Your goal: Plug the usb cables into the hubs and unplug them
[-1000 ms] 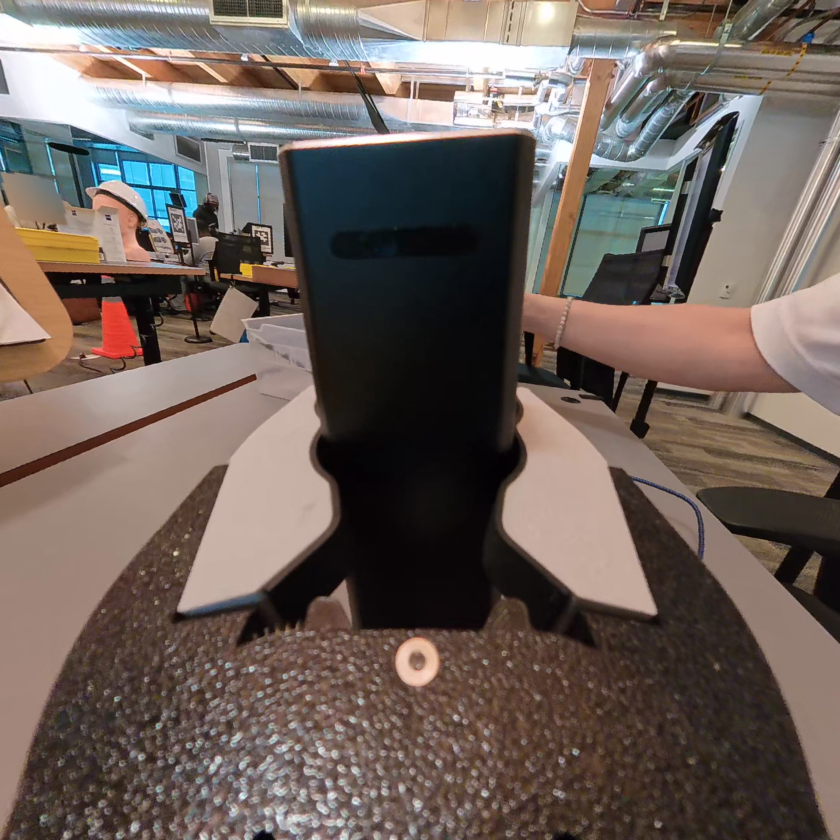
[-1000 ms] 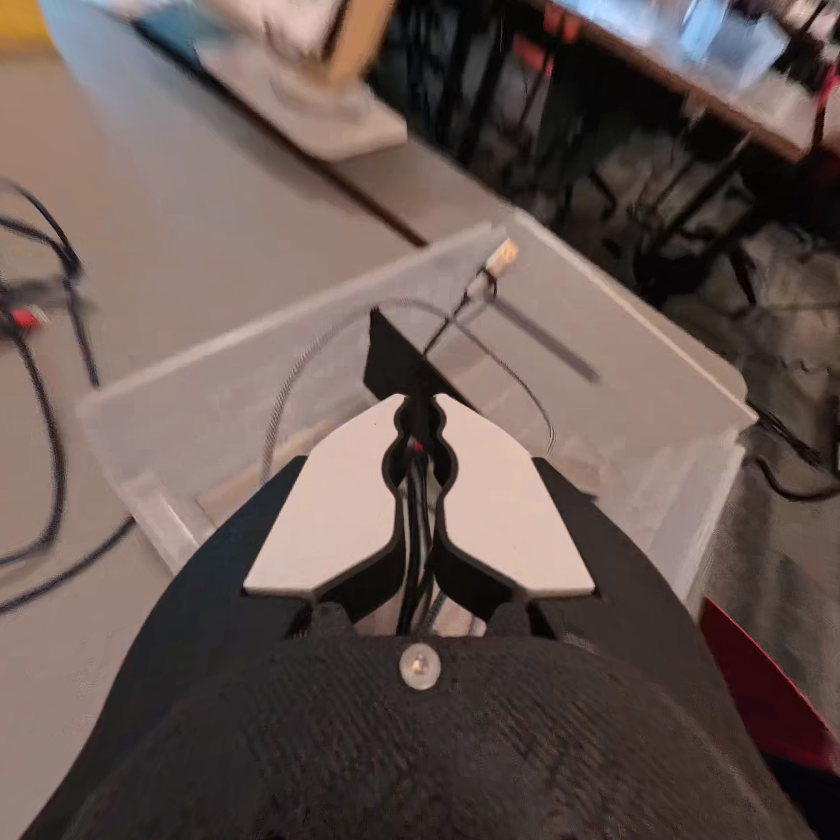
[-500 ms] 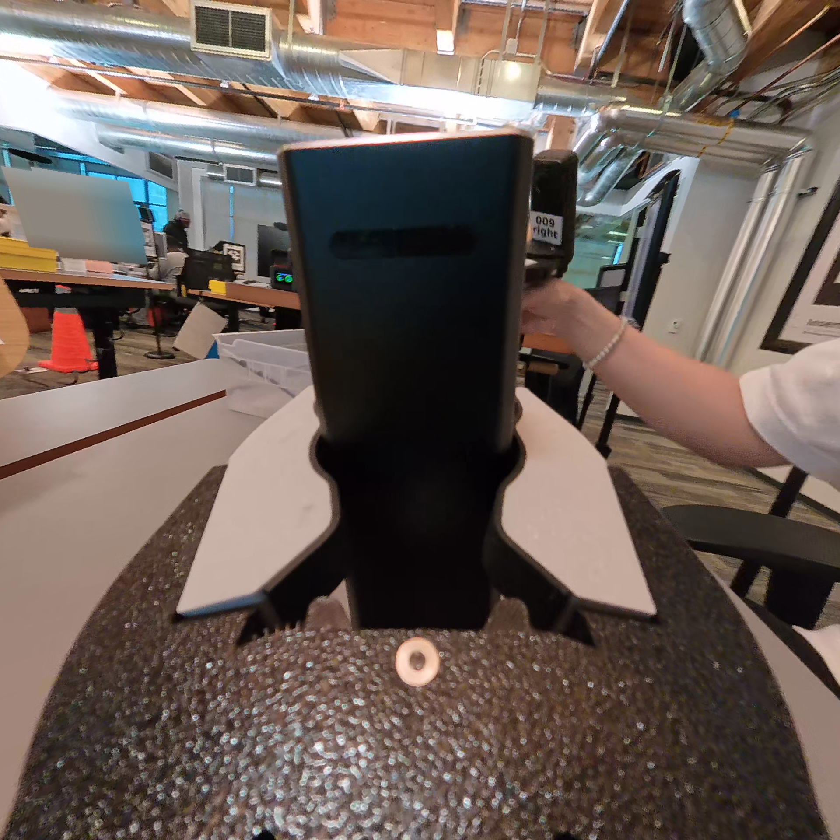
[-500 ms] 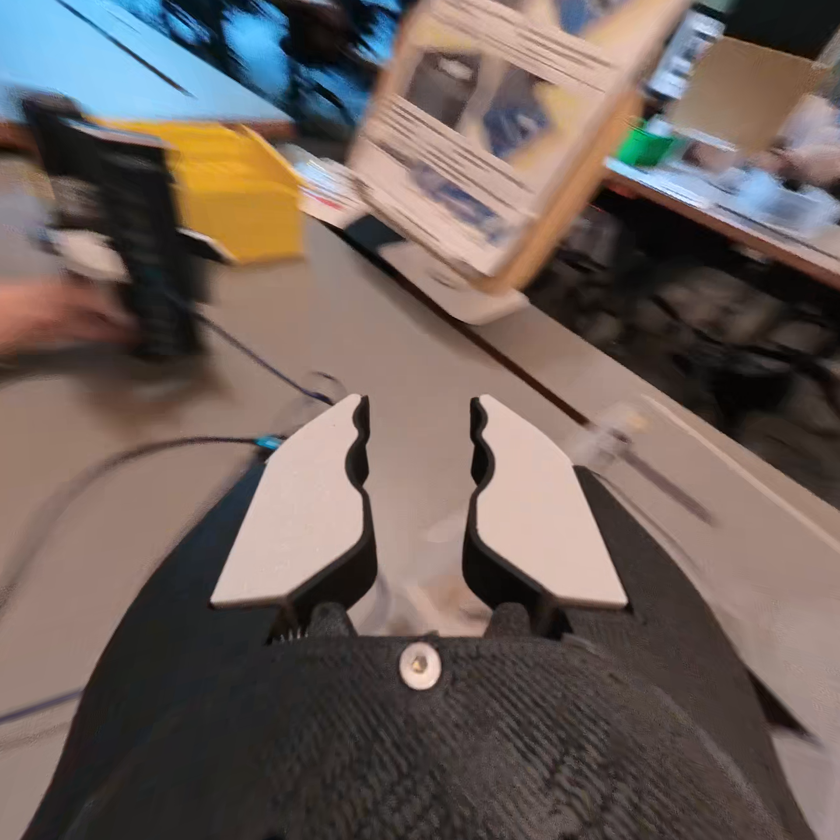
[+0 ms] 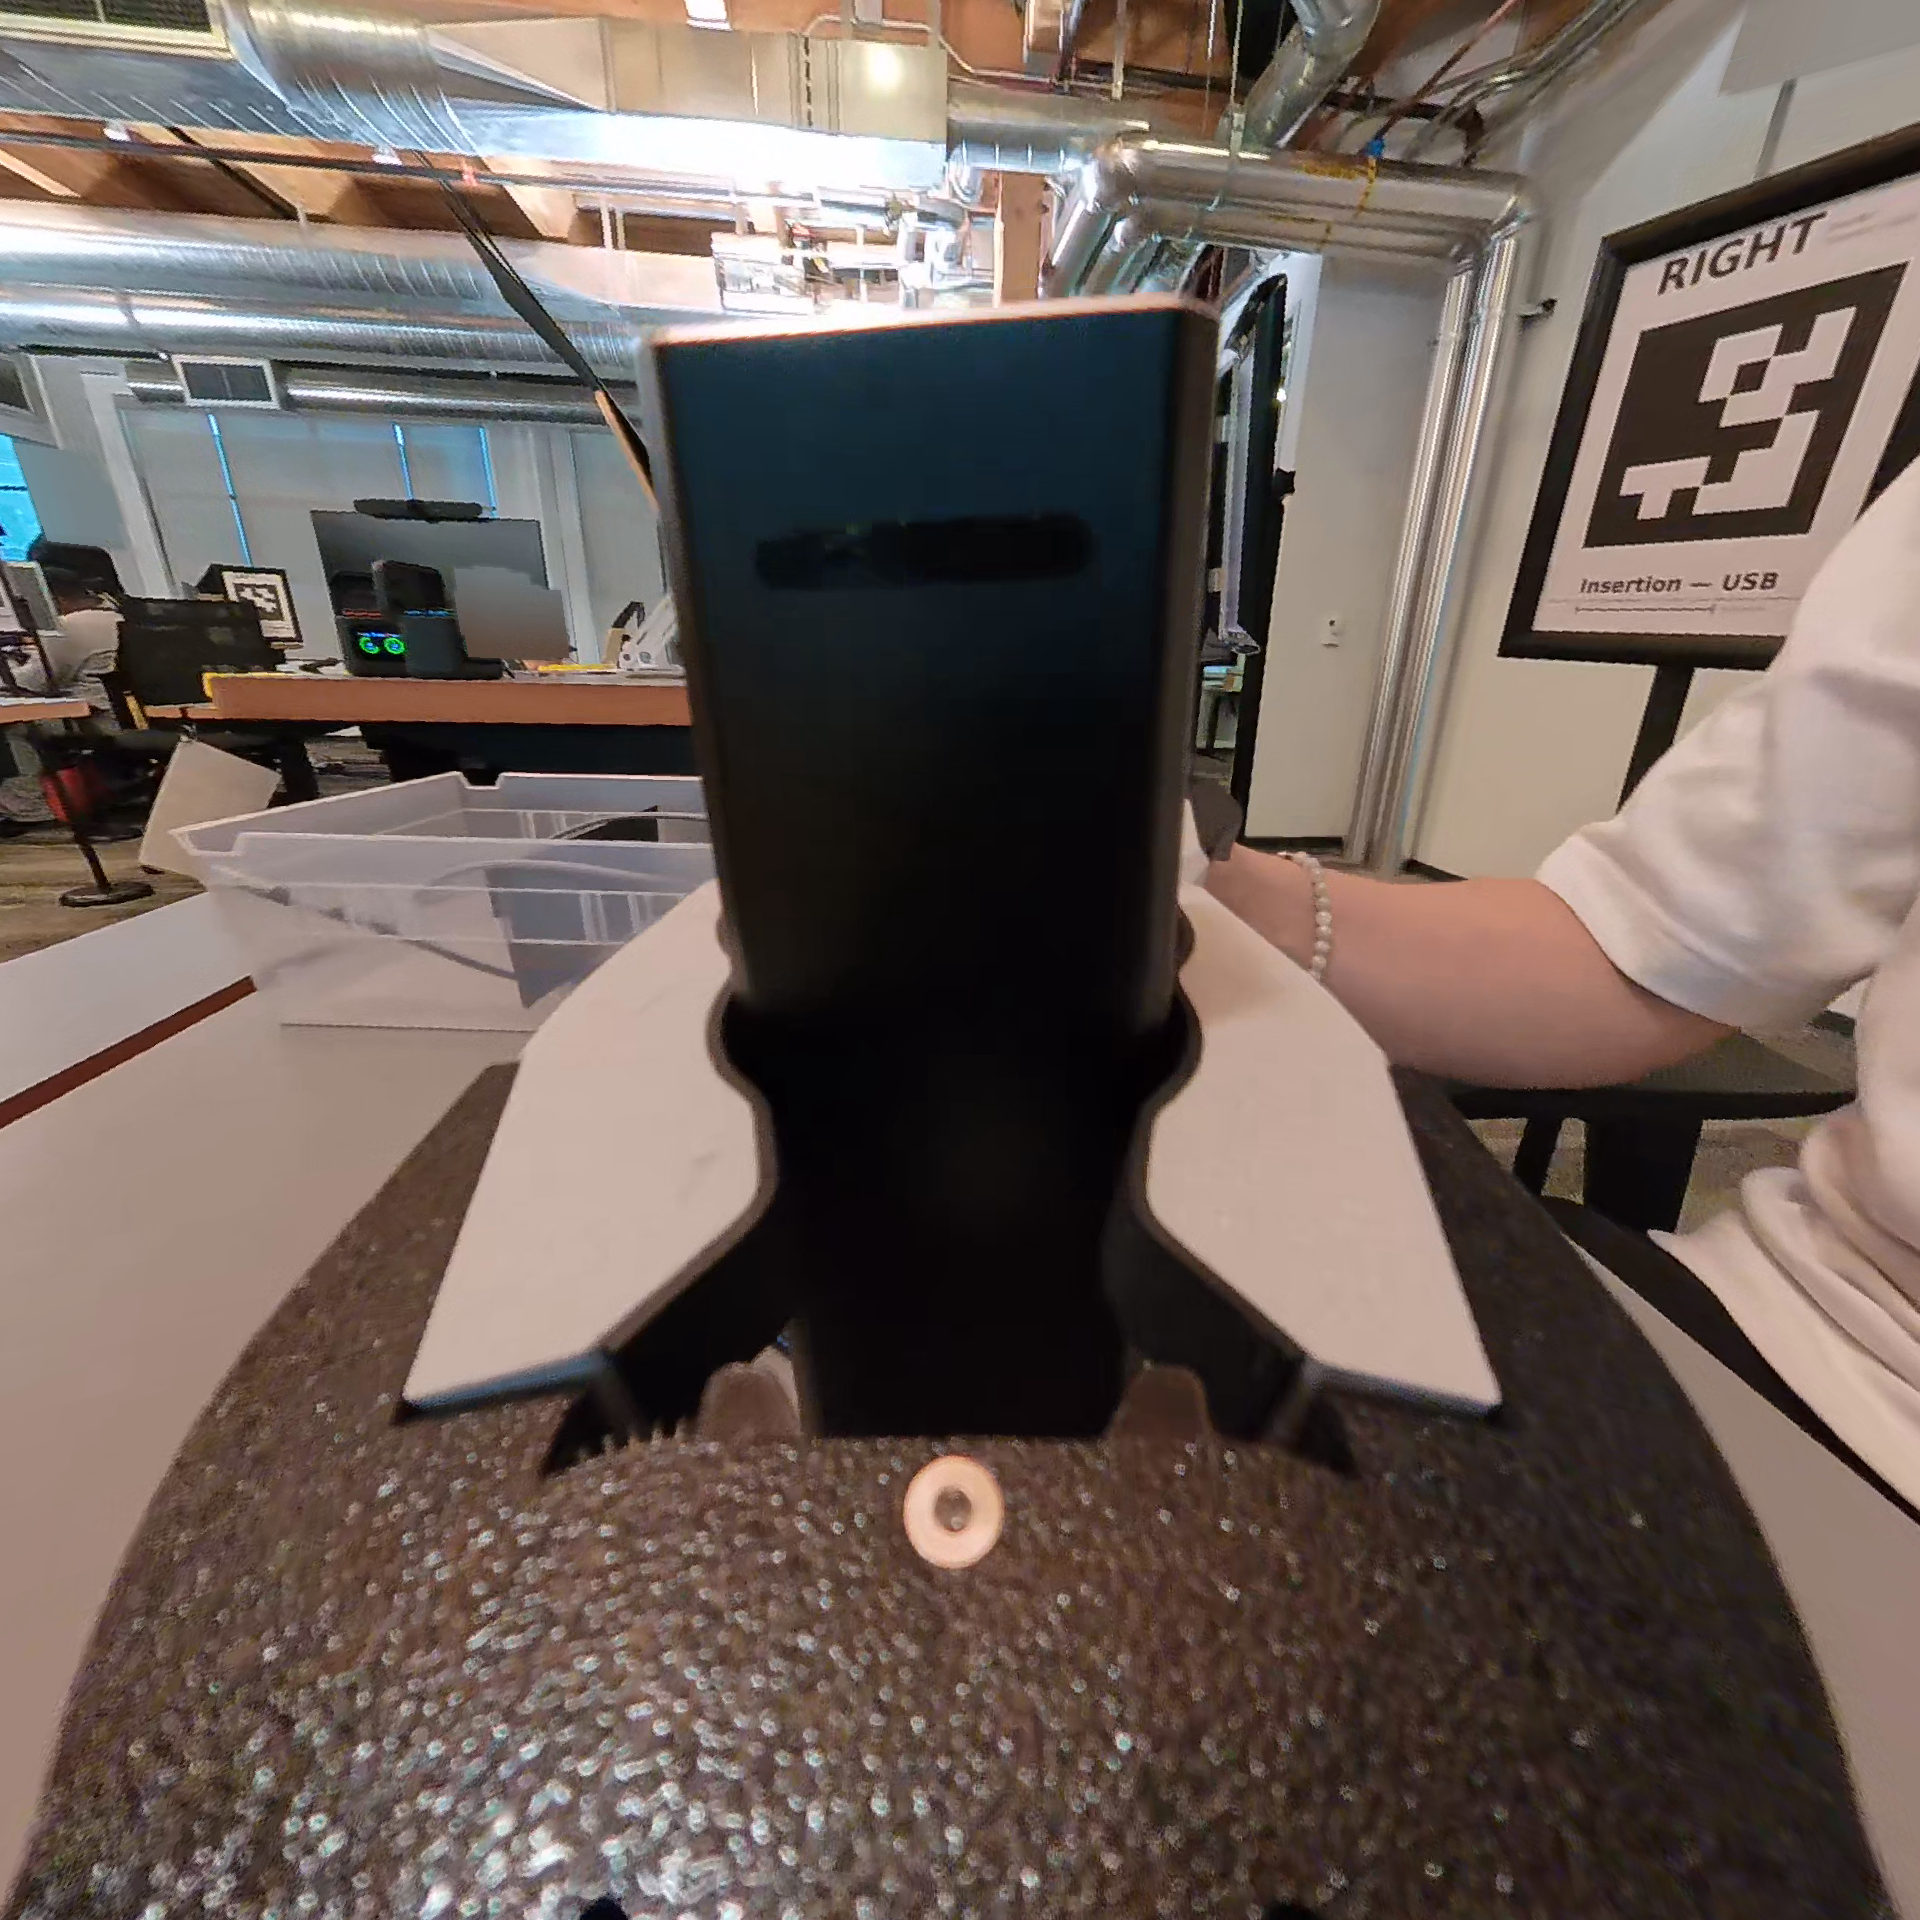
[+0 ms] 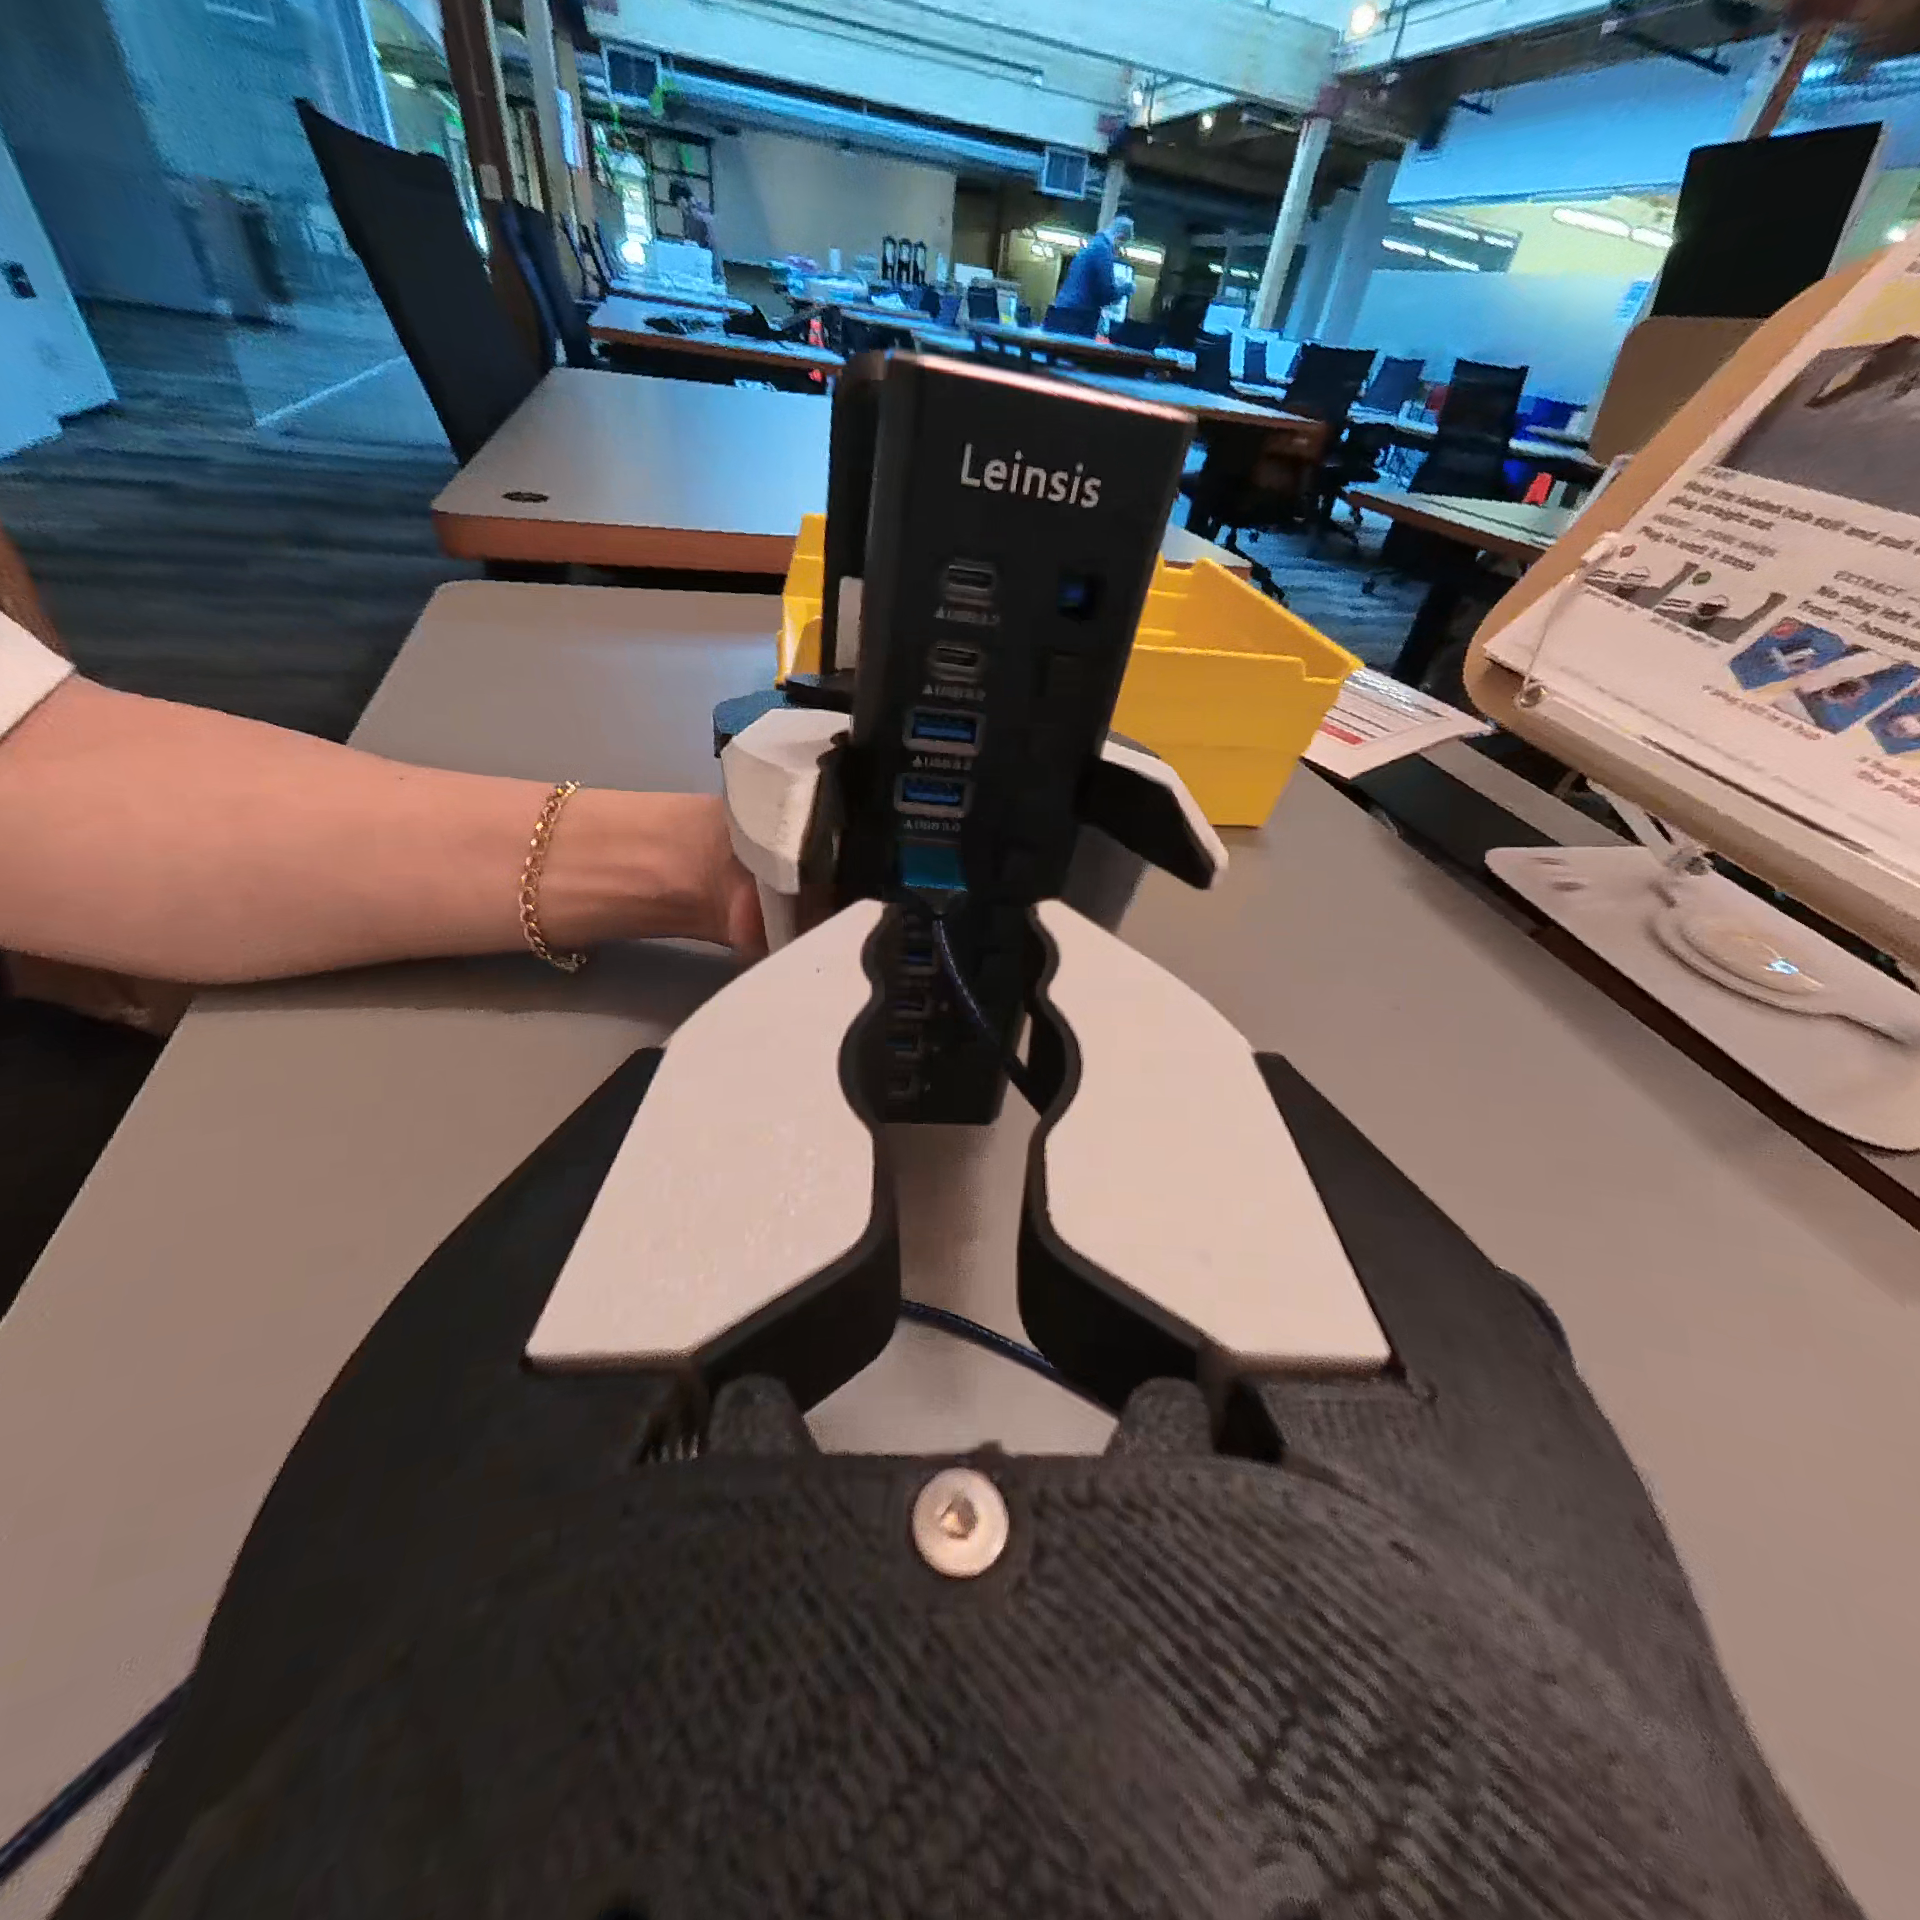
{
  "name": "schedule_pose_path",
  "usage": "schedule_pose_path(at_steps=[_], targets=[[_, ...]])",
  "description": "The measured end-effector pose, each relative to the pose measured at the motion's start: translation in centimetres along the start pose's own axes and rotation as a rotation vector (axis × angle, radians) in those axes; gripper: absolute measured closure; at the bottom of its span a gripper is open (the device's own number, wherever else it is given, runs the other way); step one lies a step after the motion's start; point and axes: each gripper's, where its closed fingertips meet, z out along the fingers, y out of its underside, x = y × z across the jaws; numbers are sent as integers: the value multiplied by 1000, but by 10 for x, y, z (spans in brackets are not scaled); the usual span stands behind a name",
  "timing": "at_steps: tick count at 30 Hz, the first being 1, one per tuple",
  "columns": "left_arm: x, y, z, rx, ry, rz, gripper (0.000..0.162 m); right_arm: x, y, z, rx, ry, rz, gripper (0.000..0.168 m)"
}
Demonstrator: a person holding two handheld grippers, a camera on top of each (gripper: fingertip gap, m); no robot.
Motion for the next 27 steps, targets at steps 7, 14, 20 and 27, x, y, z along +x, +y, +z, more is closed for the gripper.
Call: schedule_pose_path(at_steps=[7, 14, 20, 27], targets=[[3, 11, 6, -58, 12, 10, 91, -4, 7, 3, 33, -34, 33, 156], [5, 17, 9, -89, 16, 23, 91, -6, 16, 1, -56, -50, 87, 143], [8, 19, 12, -101, 30, 30, 91, -7, 22, 4, -79, -56, 121, 143], [8, 19, 12, -87, 34, 26, 90, -8, 23, 12, -54, -36, 60, 145]])
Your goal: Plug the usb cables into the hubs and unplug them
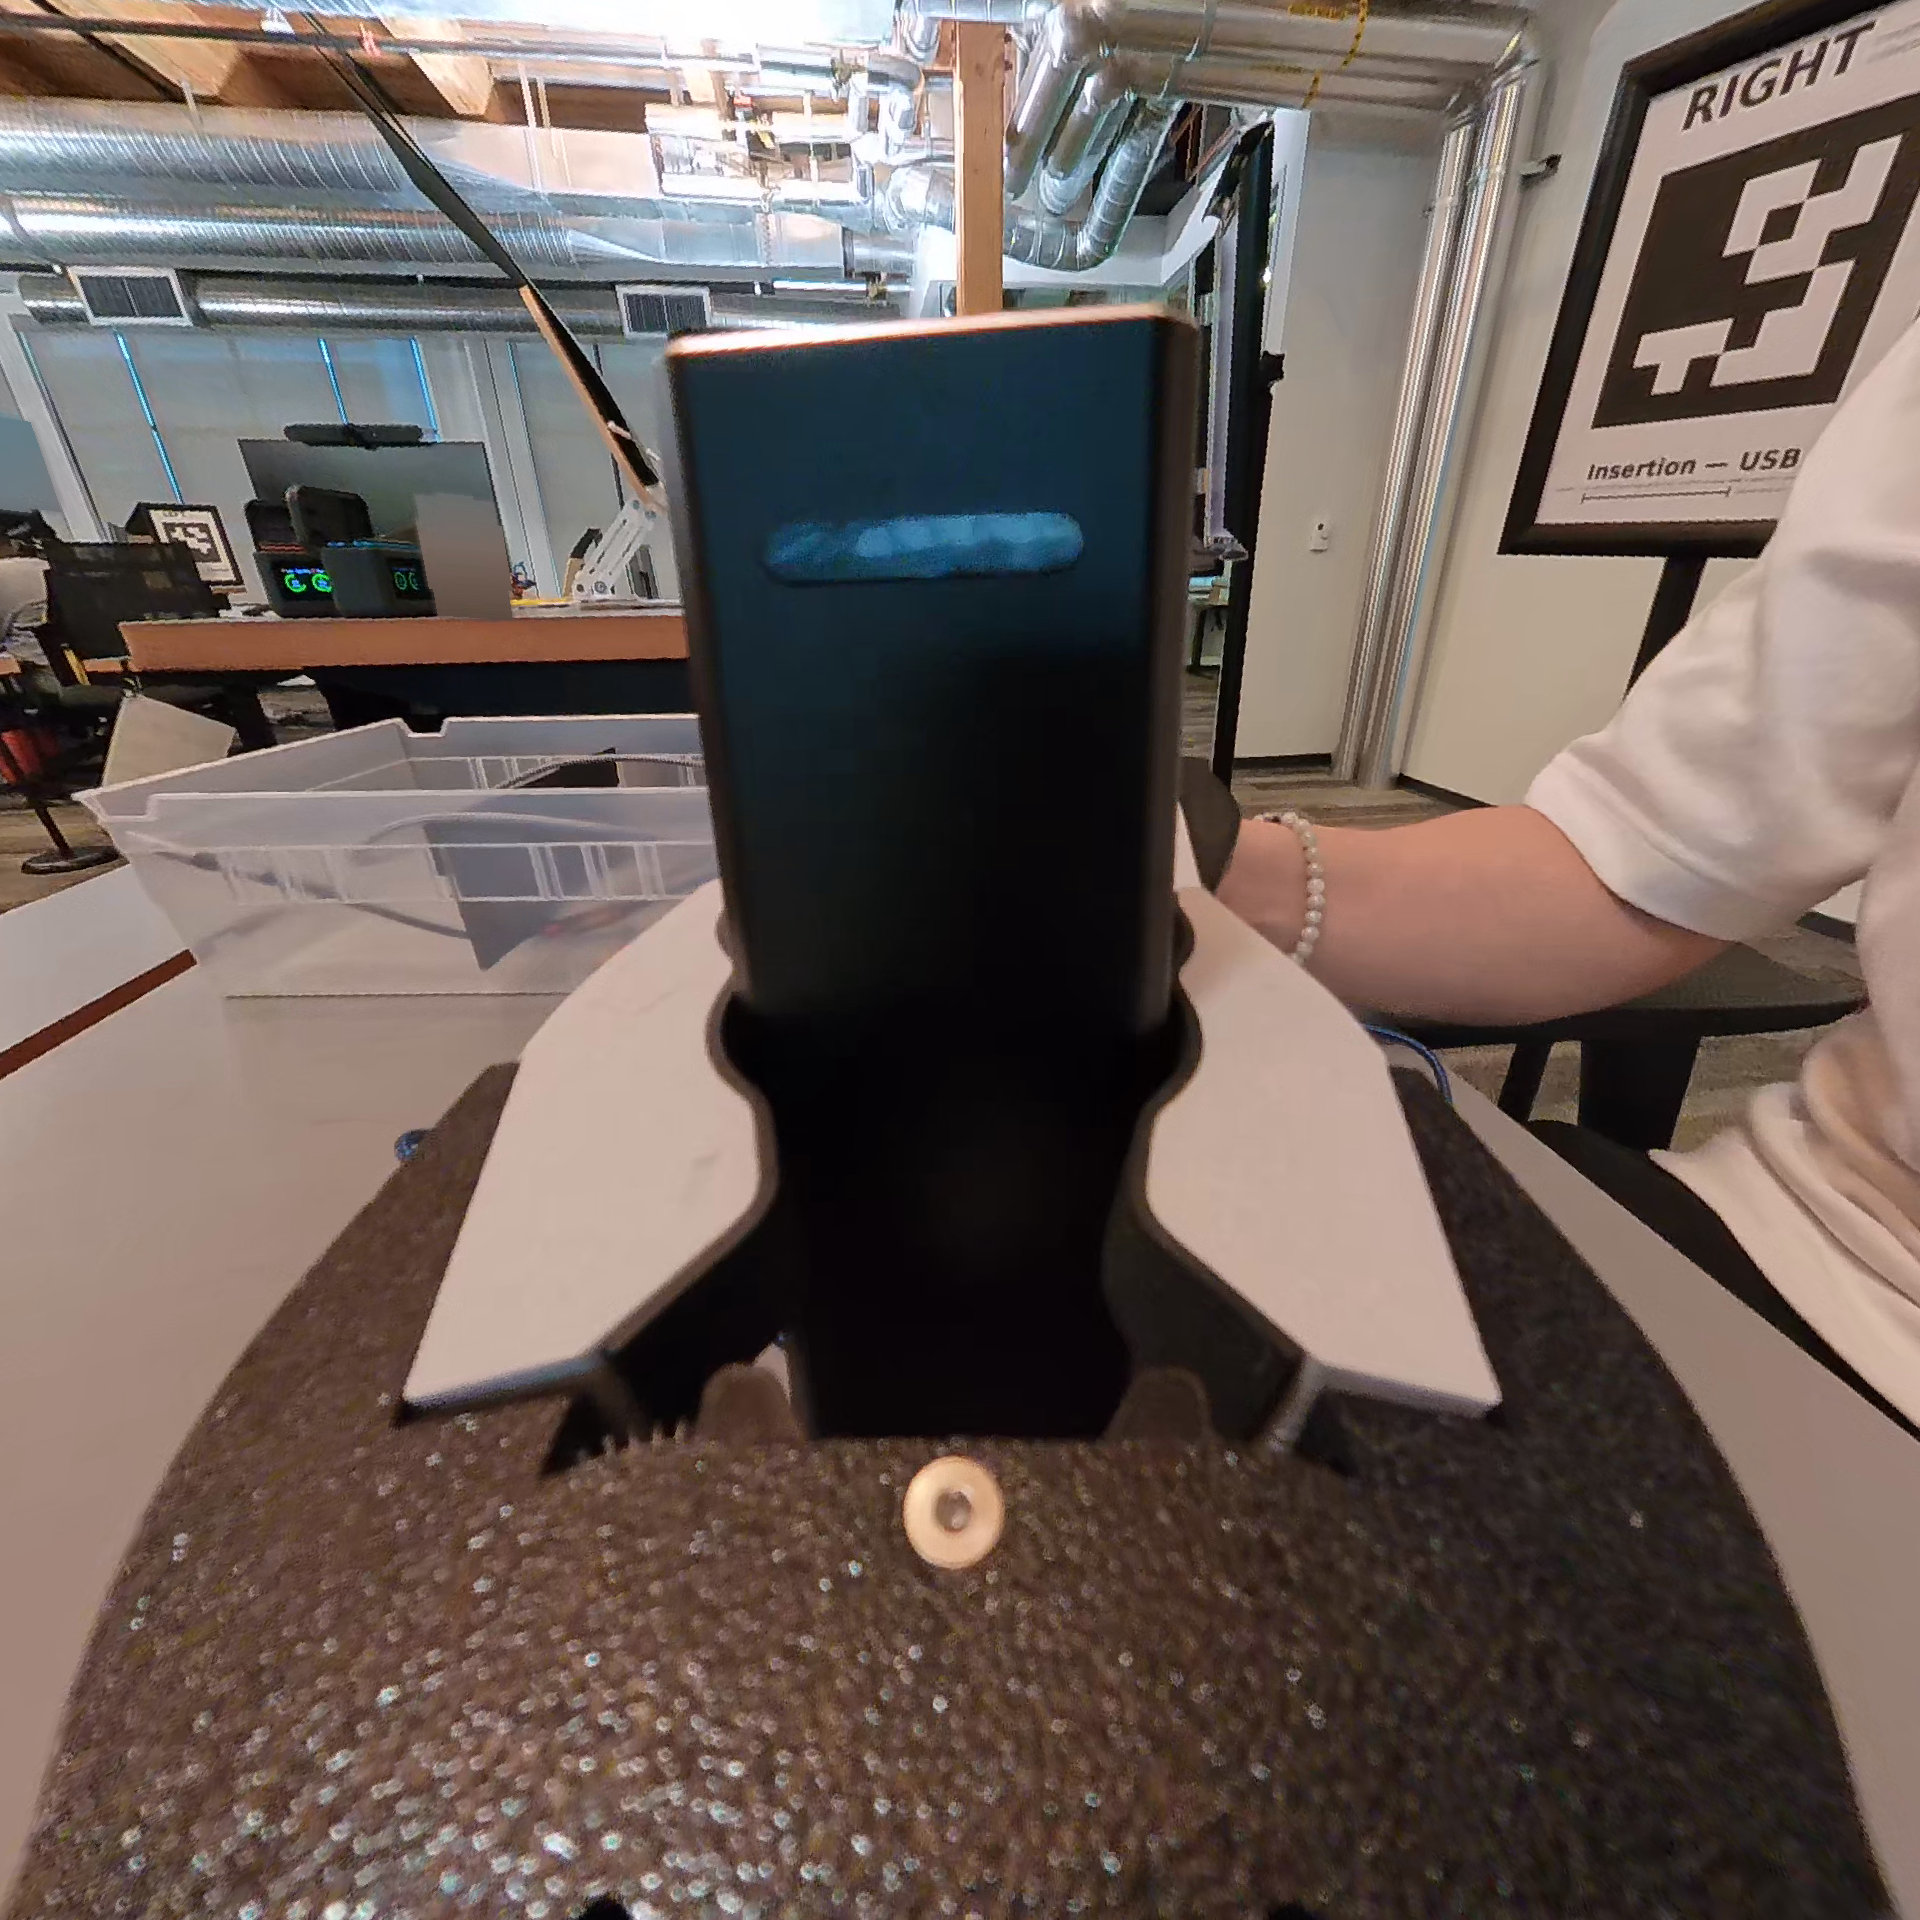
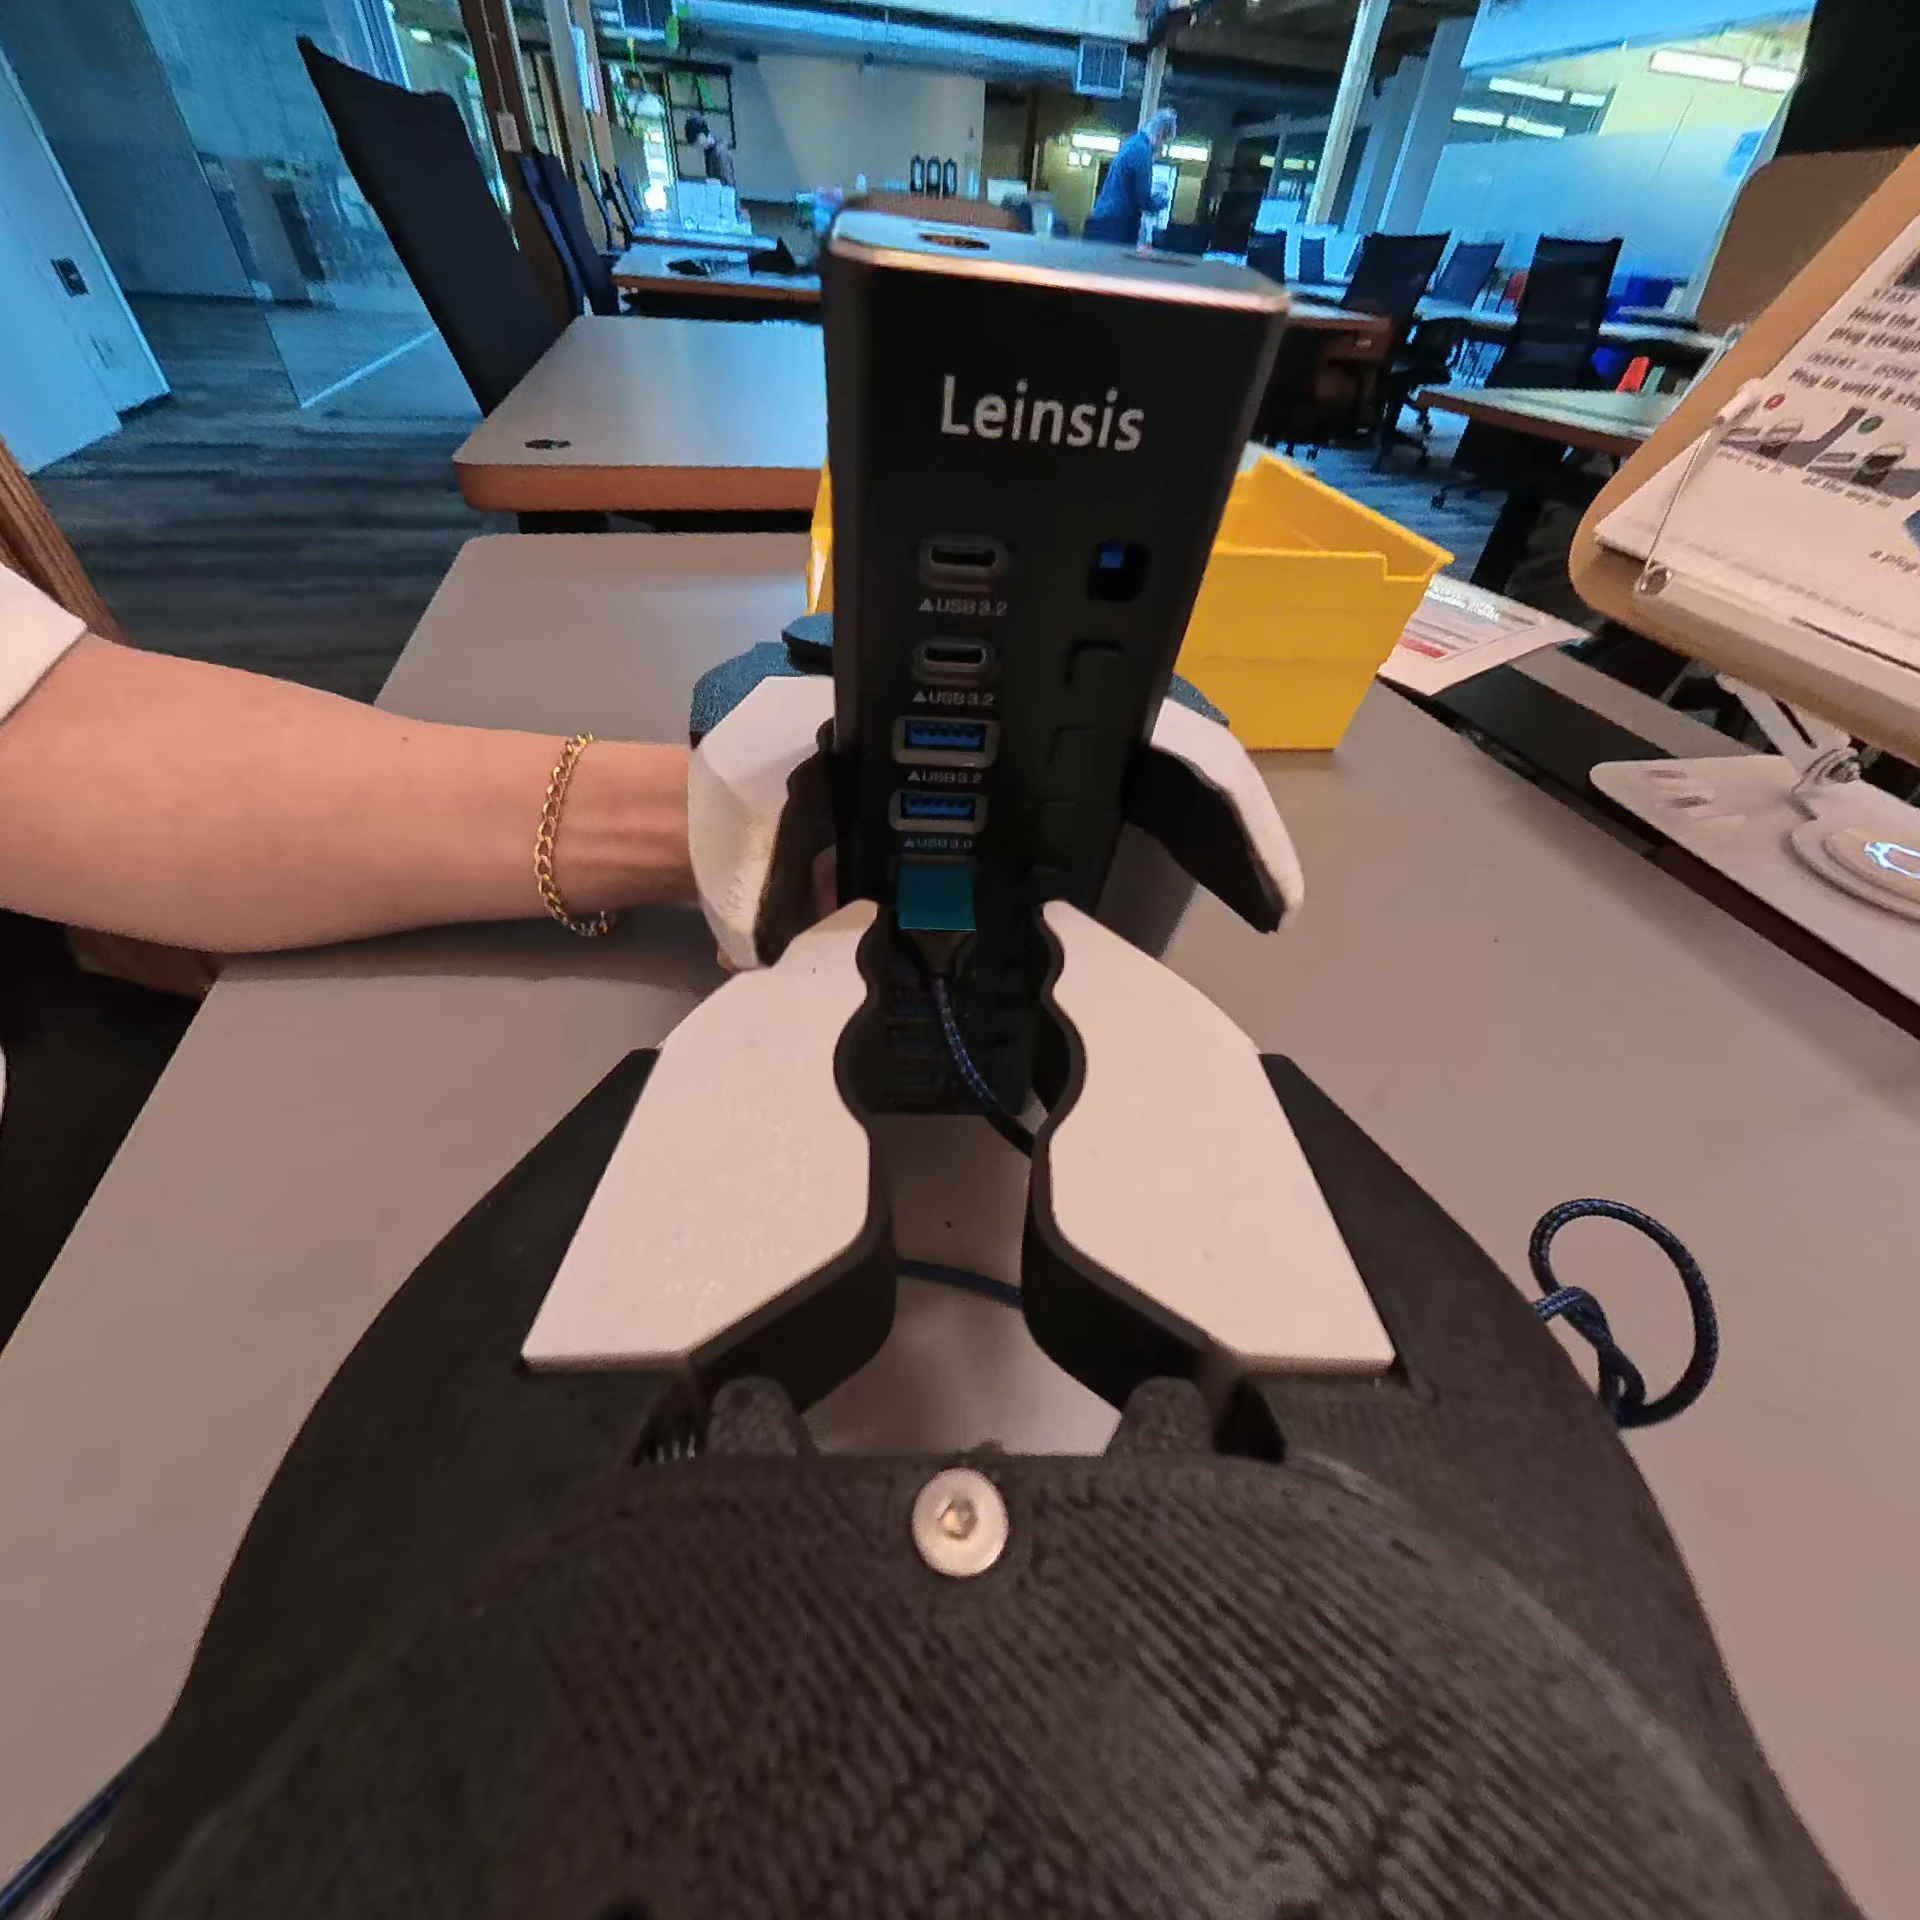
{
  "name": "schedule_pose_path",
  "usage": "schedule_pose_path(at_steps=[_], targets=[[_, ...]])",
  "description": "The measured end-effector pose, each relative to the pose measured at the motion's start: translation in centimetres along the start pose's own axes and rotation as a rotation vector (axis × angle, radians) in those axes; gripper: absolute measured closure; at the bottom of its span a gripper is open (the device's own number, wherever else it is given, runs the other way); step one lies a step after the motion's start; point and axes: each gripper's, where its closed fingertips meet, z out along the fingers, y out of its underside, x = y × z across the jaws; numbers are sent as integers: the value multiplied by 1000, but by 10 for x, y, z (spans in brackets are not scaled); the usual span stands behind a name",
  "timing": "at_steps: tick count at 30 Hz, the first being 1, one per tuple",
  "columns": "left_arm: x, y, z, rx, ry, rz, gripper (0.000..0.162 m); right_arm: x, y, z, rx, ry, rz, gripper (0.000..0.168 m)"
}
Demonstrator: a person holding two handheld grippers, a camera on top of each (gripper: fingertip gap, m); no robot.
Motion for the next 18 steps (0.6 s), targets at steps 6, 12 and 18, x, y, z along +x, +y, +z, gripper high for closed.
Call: schedule_pose_path(at_steps=[6, 12, 18], targets=[[-4, -4, -4, 33, -15, -5, 90, 0, -5, 4, 62, 4, 34, 150], [-5, -9, -8, 58, -18, -3, 91, -1, -10, 8, 94, 16, 48, 154], [-8, -7, -7, 29, -34, -41, 91, 2, -9, 6, 44, 26, 55, 153]])
